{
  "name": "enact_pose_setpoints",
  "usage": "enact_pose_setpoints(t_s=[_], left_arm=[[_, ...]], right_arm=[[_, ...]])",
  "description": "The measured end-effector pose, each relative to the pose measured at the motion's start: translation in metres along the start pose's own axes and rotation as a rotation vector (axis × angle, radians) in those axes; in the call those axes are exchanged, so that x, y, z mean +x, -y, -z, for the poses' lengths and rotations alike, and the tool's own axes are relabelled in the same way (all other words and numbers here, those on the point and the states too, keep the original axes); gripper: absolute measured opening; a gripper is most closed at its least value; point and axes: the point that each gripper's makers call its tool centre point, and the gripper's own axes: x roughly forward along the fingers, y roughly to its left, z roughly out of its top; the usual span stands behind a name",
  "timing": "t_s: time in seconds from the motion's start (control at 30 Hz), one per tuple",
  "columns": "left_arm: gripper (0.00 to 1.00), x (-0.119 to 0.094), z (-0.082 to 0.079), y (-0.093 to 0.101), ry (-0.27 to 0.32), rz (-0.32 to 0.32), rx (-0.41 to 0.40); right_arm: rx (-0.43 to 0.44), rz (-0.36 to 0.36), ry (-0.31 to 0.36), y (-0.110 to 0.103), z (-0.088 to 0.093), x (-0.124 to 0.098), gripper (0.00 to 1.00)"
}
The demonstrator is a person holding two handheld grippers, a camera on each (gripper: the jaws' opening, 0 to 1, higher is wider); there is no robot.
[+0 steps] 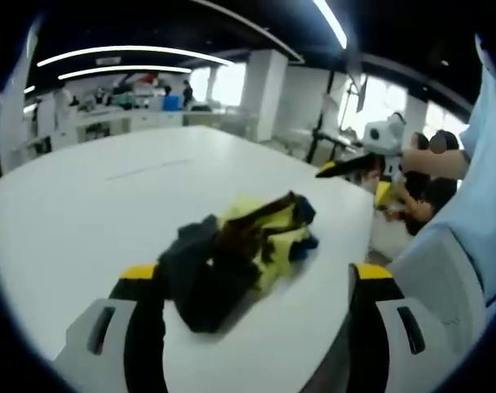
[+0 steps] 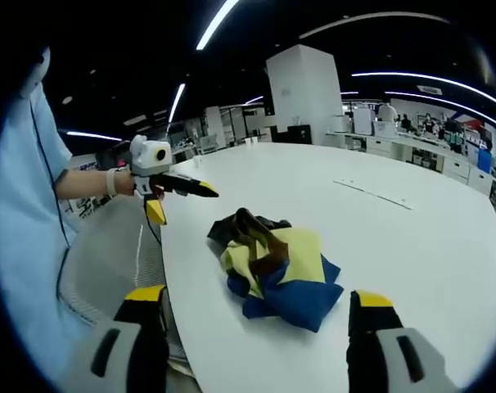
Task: Fold the garment on the visible template until the final outline fits inside the template.
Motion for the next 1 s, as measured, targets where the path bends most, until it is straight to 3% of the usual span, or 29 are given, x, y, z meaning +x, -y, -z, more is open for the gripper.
enact_pose_setpoints(t_s=[0.57, 1.0], left_arm=[[0.84, 0.002, 0.002, 0.0, 0.001, -0.007, -0.007], [0.63, 0.01, 0.009, -0.01, -0.014, 0.012, -0.027]], right_arm=[[0.0, -0.024, -0.014, 0.003, 0.004, -0.001, 0.85], [-0.003, -0.059, -0.06, 0.009, 0.006, 0.005, 0.71]])
